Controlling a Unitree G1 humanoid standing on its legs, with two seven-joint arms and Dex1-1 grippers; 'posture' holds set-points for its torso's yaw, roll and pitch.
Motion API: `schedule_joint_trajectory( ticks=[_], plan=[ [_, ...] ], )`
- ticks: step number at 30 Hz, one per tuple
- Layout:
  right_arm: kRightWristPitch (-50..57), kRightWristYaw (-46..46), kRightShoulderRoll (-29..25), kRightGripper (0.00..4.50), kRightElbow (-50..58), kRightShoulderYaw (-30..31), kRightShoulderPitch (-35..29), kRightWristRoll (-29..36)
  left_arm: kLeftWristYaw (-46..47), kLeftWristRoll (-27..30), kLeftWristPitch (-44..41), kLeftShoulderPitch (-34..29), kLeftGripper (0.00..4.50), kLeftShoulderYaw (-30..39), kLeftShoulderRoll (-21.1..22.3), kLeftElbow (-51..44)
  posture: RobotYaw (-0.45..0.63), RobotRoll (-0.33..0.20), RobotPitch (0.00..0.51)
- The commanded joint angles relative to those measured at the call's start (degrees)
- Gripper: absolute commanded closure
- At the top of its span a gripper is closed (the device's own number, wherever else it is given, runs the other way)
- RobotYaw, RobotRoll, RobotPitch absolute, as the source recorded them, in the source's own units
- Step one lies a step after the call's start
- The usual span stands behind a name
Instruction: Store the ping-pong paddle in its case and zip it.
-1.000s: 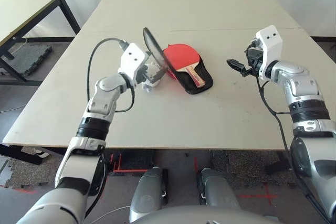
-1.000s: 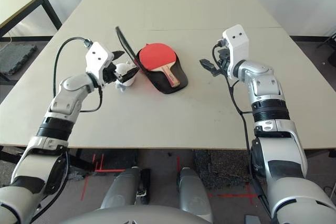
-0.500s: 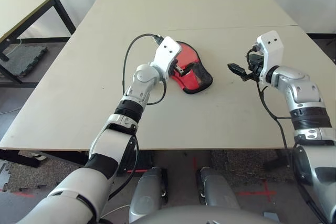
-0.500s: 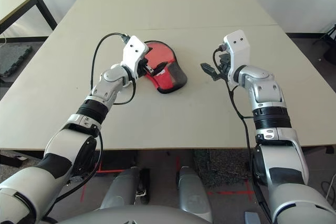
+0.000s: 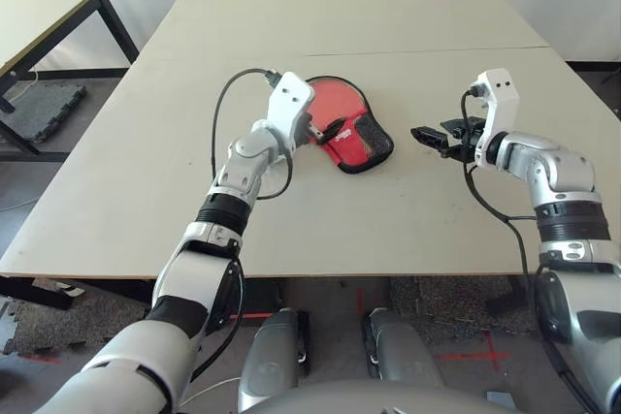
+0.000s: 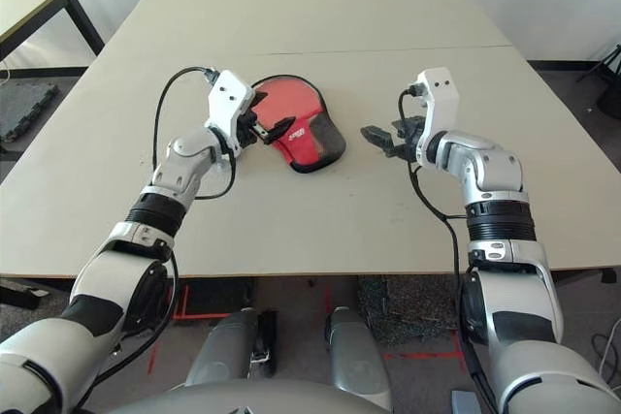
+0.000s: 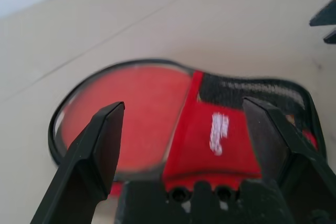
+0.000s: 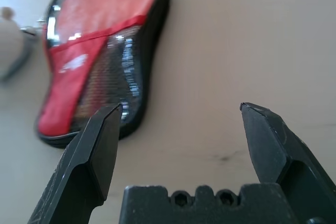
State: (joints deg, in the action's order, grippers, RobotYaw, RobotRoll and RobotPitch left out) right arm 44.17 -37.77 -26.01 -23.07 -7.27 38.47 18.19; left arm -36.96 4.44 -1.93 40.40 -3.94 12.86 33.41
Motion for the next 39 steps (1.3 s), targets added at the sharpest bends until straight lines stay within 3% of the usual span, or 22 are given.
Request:
schedule_joint_trajectory(
  ticks=[1,11,31,35,39],
  plan=[
    [0.7,0.3,1.9,0.05,-4.0,-0.7,1.5,1.4,-2.8,1.4,-4.4,-3.9,0.00,-0.1,2.4,-6.9,0.08,0.000,0.097],
    [-5.0,-0.1,6.5,0.05,-14.2,-0.2,4.3,0.8,-4.5,3.3,-12.2,-9.6,0.00,0.6,6.3,-18.2,0.11,0.000,0.097],
    [-4.2,0.0,10.4,0.05,-17.2,0.8,3.9,0.9,-3.8,3.1,-14.6,-11.1,0.00,0.4,6.6,-21.4,0.13,0.000,0.089],
    [-3.6,0.3,11.2,0.96,-17.5,0.5,3.7,1.0,-3.8,3.1,-14.7,-11.1,0.00,0.3,6.5,-21.6,0.13,0.000,0.089],
    [-3.1,0.5,11.4,2.51,-17.4,0.3,3.7,1.1,-3.8,3.1,-14.7,-11.0,0.00,0.3,6.5,-21.6,0.13,0.000,0.090]
  ],
)
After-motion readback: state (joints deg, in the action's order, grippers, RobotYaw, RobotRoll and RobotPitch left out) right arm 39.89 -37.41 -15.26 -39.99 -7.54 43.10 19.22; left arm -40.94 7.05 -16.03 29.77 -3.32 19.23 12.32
